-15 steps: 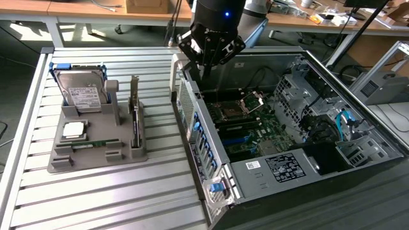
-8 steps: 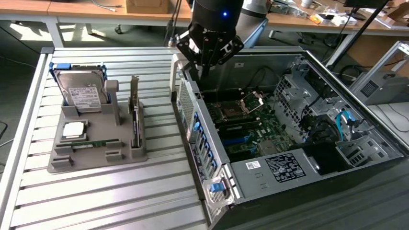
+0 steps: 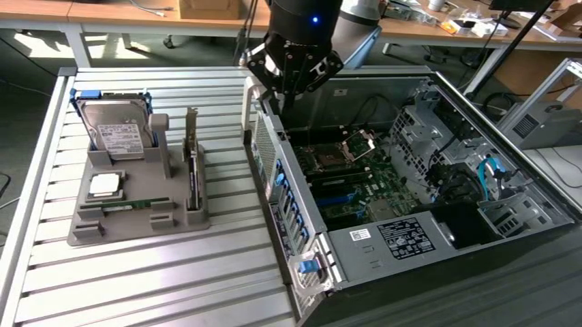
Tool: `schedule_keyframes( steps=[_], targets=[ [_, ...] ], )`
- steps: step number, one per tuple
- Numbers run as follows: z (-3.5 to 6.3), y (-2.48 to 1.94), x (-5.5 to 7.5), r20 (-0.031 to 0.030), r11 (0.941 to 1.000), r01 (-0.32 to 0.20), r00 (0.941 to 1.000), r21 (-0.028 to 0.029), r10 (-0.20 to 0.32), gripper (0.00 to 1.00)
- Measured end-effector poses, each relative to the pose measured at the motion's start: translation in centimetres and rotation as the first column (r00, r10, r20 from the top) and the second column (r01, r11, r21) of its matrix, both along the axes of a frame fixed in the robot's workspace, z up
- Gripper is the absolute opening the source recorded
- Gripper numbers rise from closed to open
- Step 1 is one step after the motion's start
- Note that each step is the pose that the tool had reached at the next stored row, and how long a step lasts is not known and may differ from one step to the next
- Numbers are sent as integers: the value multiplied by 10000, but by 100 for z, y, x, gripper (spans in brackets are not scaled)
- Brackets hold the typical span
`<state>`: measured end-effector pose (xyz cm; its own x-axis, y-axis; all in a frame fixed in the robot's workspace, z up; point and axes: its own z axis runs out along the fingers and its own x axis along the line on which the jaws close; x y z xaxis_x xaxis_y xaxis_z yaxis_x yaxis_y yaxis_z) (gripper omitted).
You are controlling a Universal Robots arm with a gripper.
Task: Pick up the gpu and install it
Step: 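Reach for the gpu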
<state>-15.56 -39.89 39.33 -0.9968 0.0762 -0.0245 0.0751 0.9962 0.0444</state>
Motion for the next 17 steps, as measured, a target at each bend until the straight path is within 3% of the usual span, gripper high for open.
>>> schedule_keyframes(
  steps=[17],
  targets=[
    [0, 0, -93, 0, 10000, 0, 10000, 0, 0, 11]
  ],
)
